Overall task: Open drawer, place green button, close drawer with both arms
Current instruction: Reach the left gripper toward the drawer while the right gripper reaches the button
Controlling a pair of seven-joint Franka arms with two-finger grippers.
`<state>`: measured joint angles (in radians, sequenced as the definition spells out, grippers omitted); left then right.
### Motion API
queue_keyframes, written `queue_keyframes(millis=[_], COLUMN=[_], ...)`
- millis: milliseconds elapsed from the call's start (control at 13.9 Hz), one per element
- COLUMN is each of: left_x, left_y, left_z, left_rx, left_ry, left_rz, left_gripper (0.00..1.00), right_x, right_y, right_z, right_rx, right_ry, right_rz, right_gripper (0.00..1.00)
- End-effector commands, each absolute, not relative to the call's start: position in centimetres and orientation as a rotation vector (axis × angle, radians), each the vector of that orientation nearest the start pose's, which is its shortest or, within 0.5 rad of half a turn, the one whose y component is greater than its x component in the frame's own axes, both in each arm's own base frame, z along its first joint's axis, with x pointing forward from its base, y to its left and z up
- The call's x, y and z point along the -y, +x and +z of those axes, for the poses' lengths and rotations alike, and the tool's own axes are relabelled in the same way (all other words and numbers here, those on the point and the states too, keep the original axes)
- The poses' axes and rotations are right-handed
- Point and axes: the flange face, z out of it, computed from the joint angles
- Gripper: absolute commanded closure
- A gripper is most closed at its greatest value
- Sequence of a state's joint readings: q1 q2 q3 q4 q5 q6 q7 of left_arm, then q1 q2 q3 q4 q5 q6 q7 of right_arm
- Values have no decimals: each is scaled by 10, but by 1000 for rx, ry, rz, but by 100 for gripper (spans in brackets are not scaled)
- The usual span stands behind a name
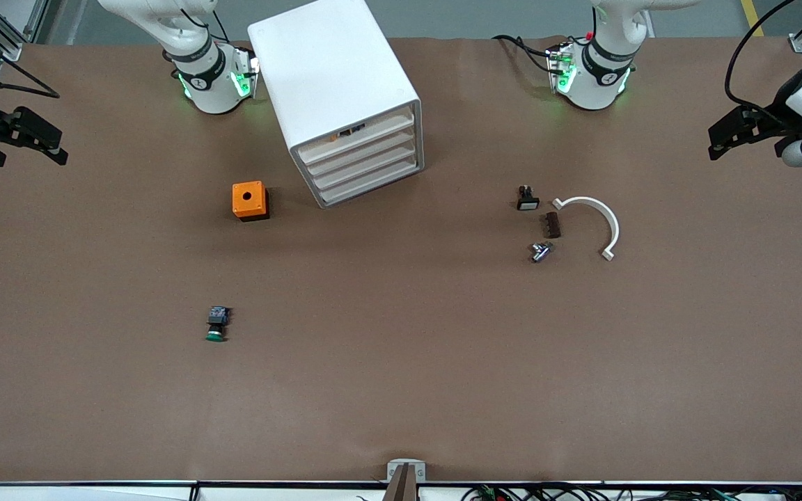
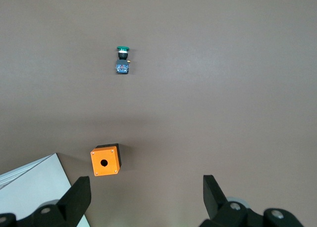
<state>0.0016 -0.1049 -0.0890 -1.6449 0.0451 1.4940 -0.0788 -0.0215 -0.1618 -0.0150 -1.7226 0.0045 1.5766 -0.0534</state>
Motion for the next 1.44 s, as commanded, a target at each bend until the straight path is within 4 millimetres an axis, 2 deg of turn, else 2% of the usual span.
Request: queue_keyframes(millis=[0, 144, 287, 359, 431, 718, 790, 862, 1005, 1077, 1149, 1221, 1364], left_x=[42, 45, 45, 50, 52, 67, 70, 80, 102, 127, 148, 170, 202], left_y=[513, 516, 533, 540, 548, 583, 591, 598, 607, 609, 610, 607, 608], left_z=[646, 643, 622, 607, 591, 517, 495, 475, 434, 412, 389, 368, 335], left_rx=[-13, -16, -26, -38, -44, 10, 55, 144, 410, 501, 603, 730, 1113], left_ry=[-3089, -3092, -3096, -3092, -3090, -3146, -3140, -3156, -3141, -3102, -3052, -2991, -2781], left_rz=[68, 77, 135, 180, 222, 347, 391, 441, 551, 591, 626, 668, 734], left_gripper=[0, 0, 0, 0, 0, 0, 0, 0, 0, 0, 0, 0, 0], right_x=[19, 19, 20, 21, 19, 27, 31, 36, 58, 72, 77, 75, 62], right_y=[501, 501, 509, 511, 519, 532, 542, 549, 571, 583, 592, 597, 608], right_z=[647, 649, 648, 645, 629, 623, 610, 599, 569, 554, 539, 529, 513], right_rx=[15, 15, 20, 25, 27, 34, 25, 10, -42, -76, -83, -94, -148], right_ry=[-3118, -3118, -3120, -3120, -3129, -3145, -3146, -3147, -3145, -3139, -3137, -3136, -3137], right_rz=[-40, -45, -45, -28, 37, 39, 49, 71, 117, 136, 169, 184, 143], right_gripper=[0, 0, 0, 0, 0, 0, 0, 0, 0, 0, 0, 0, 0])
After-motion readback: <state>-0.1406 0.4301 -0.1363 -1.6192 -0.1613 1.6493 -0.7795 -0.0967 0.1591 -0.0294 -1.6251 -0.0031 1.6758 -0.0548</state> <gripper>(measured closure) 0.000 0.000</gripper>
